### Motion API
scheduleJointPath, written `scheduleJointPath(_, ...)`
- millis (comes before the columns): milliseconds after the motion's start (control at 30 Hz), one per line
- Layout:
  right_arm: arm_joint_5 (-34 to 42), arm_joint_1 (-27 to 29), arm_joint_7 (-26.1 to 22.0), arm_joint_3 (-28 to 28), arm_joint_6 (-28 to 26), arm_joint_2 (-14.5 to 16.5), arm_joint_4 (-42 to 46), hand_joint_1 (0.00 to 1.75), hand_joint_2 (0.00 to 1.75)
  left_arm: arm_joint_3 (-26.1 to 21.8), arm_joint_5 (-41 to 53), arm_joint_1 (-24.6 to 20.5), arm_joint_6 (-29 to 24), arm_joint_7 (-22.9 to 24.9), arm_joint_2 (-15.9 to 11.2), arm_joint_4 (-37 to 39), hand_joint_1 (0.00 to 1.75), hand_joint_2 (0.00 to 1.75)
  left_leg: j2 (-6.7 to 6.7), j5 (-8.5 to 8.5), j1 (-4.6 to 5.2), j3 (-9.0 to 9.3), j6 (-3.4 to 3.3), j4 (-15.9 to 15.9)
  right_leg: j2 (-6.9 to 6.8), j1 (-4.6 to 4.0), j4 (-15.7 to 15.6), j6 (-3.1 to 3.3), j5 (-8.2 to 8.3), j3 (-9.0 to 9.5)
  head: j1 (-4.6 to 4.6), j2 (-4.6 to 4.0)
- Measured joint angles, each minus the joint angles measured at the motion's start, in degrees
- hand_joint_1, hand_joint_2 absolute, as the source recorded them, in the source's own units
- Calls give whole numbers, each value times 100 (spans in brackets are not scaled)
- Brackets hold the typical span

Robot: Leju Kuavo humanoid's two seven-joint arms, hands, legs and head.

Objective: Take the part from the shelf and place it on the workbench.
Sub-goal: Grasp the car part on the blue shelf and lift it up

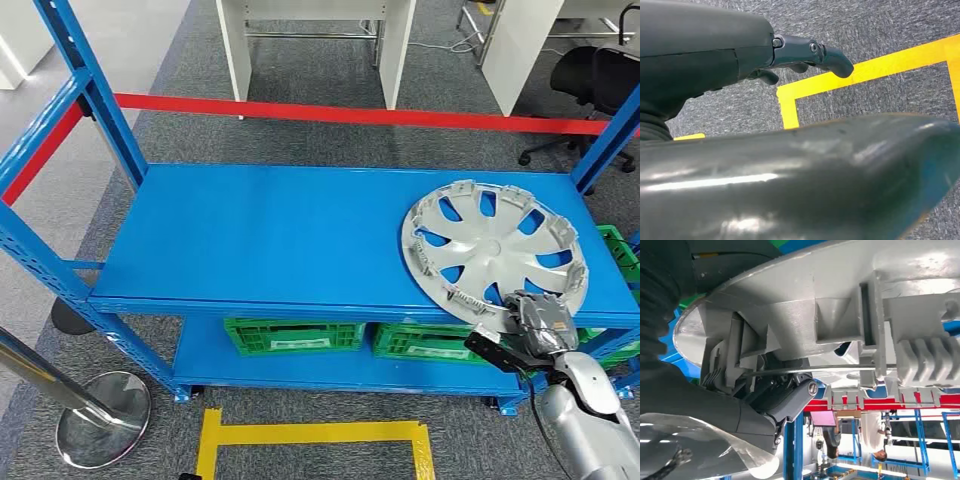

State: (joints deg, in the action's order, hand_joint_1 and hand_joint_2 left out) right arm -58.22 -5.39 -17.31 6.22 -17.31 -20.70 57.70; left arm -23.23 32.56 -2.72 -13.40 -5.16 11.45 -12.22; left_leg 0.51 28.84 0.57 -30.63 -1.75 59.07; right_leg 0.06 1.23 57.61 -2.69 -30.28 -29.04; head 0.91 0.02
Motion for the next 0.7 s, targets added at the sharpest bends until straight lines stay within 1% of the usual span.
scheduleJointPath(567,-1,-1,0,-8,0,-11,-2,175,175,0,0,0,0,0,0,0,0,0,0,0,0,0,0,0,0,0,0,0,0,0,-1,0)
scheduleJointPath(700,-9,-1,-7,-9,-6,-11,-2,175,175,0,0,-1,-4,-7,0,0,0,175,0,0,0,0,0,0,0,0,0,0,0,1,0,0)
